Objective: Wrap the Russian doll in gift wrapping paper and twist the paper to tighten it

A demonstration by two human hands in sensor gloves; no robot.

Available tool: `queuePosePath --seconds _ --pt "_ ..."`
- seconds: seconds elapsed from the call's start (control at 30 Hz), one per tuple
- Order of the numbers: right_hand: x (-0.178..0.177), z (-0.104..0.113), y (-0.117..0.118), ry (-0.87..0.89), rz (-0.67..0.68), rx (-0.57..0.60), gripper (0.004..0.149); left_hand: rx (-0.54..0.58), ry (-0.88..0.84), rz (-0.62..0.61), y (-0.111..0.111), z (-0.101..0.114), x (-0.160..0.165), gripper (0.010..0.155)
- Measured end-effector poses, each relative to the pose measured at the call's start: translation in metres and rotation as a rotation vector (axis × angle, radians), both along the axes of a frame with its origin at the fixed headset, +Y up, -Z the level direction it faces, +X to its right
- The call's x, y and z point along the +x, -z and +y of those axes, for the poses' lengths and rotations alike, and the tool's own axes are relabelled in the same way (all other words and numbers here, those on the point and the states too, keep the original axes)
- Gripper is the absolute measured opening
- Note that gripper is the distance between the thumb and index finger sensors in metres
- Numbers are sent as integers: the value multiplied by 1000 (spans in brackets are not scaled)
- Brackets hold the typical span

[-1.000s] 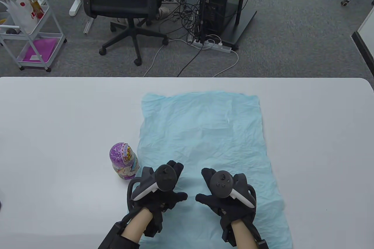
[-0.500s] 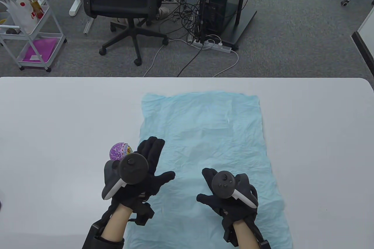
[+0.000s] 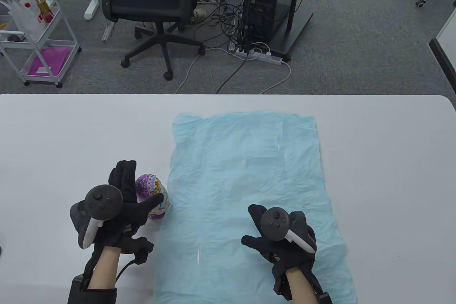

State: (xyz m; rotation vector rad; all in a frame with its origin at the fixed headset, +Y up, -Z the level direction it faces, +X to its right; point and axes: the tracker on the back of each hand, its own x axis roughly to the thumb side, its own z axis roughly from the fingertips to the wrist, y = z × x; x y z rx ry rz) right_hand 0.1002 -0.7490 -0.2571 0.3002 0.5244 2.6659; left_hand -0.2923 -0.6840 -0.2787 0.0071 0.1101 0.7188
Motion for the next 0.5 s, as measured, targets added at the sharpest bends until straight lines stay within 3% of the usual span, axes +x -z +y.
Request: queuePosePath --seconds 0.2,0.5 --pt "1 0 0 5 -4 -3 84 -105 -99 36 6 -34 -24 109" --pt "2 0 0 7 -10 -15 84 -243 -323 -50 16 -74 -38 117"
